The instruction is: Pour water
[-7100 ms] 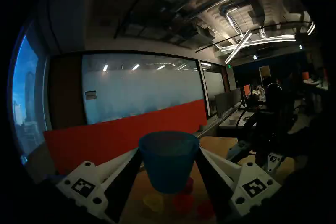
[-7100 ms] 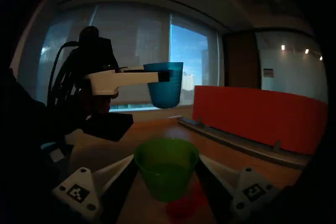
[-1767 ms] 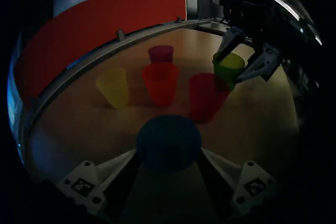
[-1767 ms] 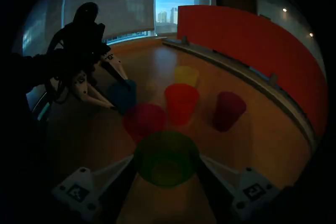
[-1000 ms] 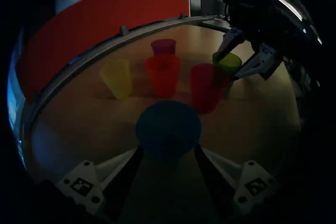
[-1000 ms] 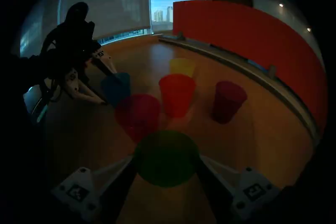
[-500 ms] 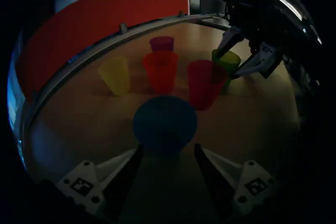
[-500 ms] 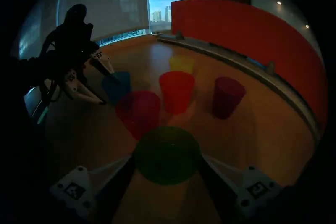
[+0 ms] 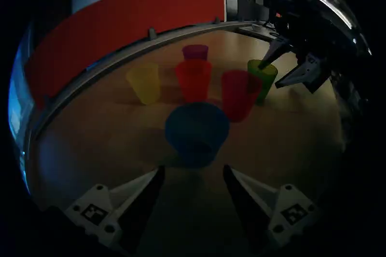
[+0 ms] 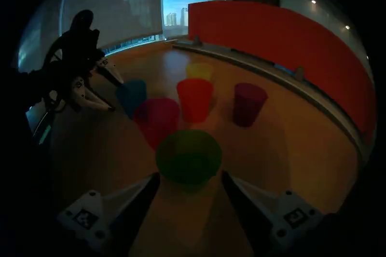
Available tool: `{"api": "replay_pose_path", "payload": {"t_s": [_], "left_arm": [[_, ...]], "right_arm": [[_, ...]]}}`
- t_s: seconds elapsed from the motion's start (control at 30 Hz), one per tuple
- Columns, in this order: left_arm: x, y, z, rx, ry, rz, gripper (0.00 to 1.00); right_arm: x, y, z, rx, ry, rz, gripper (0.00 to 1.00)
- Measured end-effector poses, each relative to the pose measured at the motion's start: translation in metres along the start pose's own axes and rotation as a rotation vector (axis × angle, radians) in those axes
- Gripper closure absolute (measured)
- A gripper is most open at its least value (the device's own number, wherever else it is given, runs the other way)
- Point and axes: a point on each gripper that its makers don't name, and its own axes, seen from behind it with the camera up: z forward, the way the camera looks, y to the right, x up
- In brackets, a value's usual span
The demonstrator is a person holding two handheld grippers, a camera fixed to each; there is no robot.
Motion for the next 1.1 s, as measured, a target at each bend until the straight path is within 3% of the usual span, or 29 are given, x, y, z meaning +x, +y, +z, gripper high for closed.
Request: {"api": "replay_pose_path", "payload": {"t_s": [0.3,0.6,0.9,1.1], "left_arm": [[-0.006,-0.008,-0.026,0.063,0.040,-0.042,0.11],[-0.005,-0.009,-0.043,0.106,0.075,-0.058,0.11],[0.010,-0.012,-0.061,0.182,0.167,-0.089,0.11],[0.014,-0.022,-0.075,0.255,0.232,-0.118,0.11]], "right_arm": [[-0.010,0.003,-0.029,-0.048,0.020,0.032,0.00],[-0.007,0.010,-0.050,-0.106,0.057,0.053,0.00],[0.009,0.024,-0.072,-0.185,0.150,0.099,0.00],[0.019,0.036,-0.087,-0.255,0.221,0.147,0.00]]}}
